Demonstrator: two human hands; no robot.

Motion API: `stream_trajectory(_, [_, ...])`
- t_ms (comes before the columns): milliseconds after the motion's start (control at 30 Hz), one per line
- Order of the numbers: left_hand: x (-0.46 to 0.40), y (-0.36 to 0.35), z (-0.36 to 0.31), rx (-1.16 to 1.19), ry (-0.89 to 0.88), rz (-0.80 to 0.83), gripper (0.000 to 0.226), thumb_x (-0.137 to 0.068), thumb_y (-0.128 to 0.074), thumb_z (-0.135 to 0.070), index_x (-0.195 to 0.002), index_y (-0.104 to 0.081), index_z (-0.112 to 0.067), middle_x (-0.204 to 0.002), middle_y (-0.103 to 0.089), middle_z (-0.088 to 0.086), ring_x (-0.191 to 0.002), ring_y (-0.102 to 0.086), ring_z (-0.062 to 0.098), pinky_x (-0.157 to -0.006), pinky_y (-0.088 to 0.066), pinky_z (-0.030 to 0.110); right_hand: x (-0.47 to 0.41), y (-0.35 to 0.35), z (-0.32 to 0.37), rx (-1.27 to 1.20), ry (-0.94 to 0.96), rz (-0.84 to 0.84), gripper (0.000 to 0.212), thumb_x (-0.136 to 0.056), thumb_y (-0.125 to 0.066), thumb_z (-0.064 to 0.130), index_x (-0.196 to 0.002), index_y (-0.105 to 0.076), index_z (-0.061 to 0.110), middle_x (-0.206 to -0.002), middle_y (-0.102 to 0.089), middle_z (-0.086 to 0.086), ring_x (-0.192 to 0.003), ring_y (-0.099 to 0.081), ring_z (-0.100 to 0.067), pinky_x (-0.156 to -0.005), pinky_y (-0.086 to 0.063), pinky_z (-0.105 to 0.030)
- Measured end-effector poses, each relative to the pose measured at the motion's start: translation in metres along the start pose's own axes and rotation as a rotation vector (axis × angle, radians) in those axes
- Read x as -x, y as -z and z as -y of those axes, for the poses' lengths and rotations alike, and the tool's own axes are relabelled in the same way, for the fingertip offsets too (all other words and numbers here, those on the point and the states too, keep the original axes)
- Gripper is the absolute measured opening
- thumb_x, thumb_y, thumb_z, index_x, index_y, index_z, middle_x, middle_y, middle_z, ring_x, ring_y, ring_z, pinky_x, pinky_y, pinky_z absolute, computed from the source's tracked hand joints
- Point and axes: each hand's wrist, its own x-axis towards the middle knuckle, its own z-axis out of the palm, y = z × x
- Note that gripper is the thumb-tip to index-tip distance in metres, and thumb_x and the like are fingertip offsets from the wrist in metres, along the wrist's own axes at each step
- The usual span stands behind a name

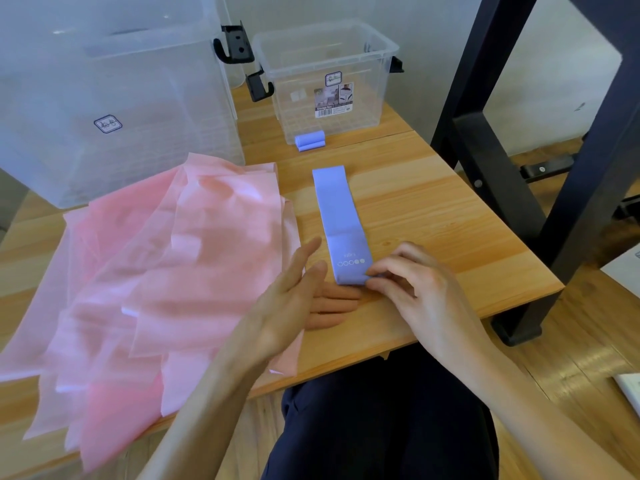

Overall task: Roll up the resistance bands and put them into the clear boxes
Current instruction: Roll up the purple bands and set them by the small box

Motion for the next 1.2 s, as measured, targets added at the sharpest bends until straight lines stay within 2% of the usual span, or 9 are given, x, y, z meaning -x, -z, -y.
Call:
stream_trajectory(67, [-0.007,-0.002,-0.003,0.097,0.039,0.052,0.032,-0.106,-0.038,-0.027,-0.136,-0.047,-0.036,-0.106,-0.074,0.016,-0.098,-0.073,0.025,-0.084,-0.060,0.032,0.001,0.001,0.004,0.019,0.036,-0.019,0.010,-0.089,-0.067,0.020,-0.088,-0.072,0.011,-0.083,-0.055,0.002,-0.081,-0.052,-0.010,-0.072,-0.037,-0.010])
stream_trajectory(200, [-0.015,-0.002,-0.003,0.142,-0.002,0.036,0.025,-0.101,-0.048,-0.010,-0.113,-0.070,-0.014,-0.114,-0.073,0.010,-0.102,-0.071,0.021,-0.091,-0.056,0.028,0.007,0.005,0.007,0.080,0.103,-0.016,0.017,-0.091,-0.061,0.026,-0.090,-0.071,0.012,-0.085,-0.054,0.002,-0.084,-0.054,-0.016,-0.072,-0.042,-0.025])
stream_trajectory(433, [-0.014,-0.004,0.005,0.092,-0.076,-0.008,0.029,-0.086,-0.065,0.003,-0.107,-0.073,-0.016,-0.102,-0.076,0.008,-0.094,-0.072,0.014,-0.086,-0.056,0.020,0.014,0.005,0.009,0.022,0.064,-0.036,0.021,-0.092,-0.060,0.032,-0.092,-0.070,0.014,-0.085,-0.055,0.005,-0.084,-0.055,-0.013,-0.073,-0.043,-0.025])
stream_trajectory(500, [-0.013,-0.006,0.006,0.126,-0.103,-0.034,0.029,-0.086,-0.065,0.004,-0.106,-0.073,-0.016,-0.104,-0.076,0.008,-0.094,-0.072,0.013,-0.083,-0.056,0.019,0.015,0.006,0.012,-0.074,-0.052,-0.054,0.016,-0.089,-0.069,0.031,-0.098,-0.068,0.017,-0.089,-0.059,0.007,-0.084,-0.059,-0.009,-0.075,-0.046,-0.019])
stream_trajectory(567, [-0.013,-0.004,0.006,0.127,-0.124,-0.047,0.030,-0.086,-0.065,0.003,-0.107,-0.073,-0.016,-0.105,-0.076,0.005,-0.095,-0.072,0.013,-0.083,-0.056,0.019,0.014,0.012,0.017,-0.364,-0.308,-0.047,0.027,-0.083,-0.074,0.034,-0.103,-0.065,0.018,-0.091,-0.065,0.006,-0.078,-0.065,-0.010,-0.069,-0.052,-0.017])
stream_trajectory(633, [-0.012,-0.001,0.005,0.098,-0.142,-0.035,0.030,-0.085,-0.066,0.001,-0.109,-0.073,-0.018,-0.105,-0.076,0.002,-0.098,-0.072,0.014,-0.084,-0.056,0.020,0.008,0.020,0.019,-0.677,-0.550,0.010,0.031,-0.082,-0.069,0.035,-0.102,-0.065,0.011,-0.087,-0.070,-0.006,-0.068,-0.070,-0.017,-0.056,-0.057,-0.028])
stream_trajectory(733, [-0.009,-0.001,0.007,0.074,-0.145,0.000,0.032,-0.082,-0.070,-0.006,-0.110,-0.073,-0.021,-0.107,-0.076,0.004,-0.101,-0.071,0.017,-0.089,-0.056,0.023,0.002,0.024,0.023,-0.885,-0.705,0.086,0.029,-0.090,-0.066,0.029,-0.098,-0.068,0.001,-0.080,-0.072,-0.017,-0.065,-0.071,-0.027,-0.053,-0.059,-0.032])
stream_trajectory(933, [-0.008,-0.004,0.009,0.049,-0.144,0.023,0.034,-0.088,-0.064,0.001,-0.111,-0.072,-0.022,-0.106,-0.076,0.004,-0.099,-0.072,0.018,-0.089,-0.056,0.024,0.001,0.018,0.024,-0.860,-0.671,0.112,0.018,-0.092,-0.067,0.017,-0.096,-0.071,0.000,-0.081,-0.075,-0.014,-0.072,-0.075,-0.026,-0.065,-0.062,-0.029])
stream_trajectory(1200, [-0.008,-0.005,0.009,0.074,-0.117,0.025,0.032,-0.089,-0.061,0.005,-0.111,-0.072,-0.016,-0.100,-0.077,0.004,-0.095,-0.073,0.014,-0.083,-0.056,0.019,0.002,0.017,0.026,-0.818,-0.654,0.102,0.016,-0.095,-0.062,0.012,-0.097,-0.071,-0.002,-0.081,-0.074,-0.018,-0.072,-0.075,-0.027,-0.064,-0.062,-0.028])
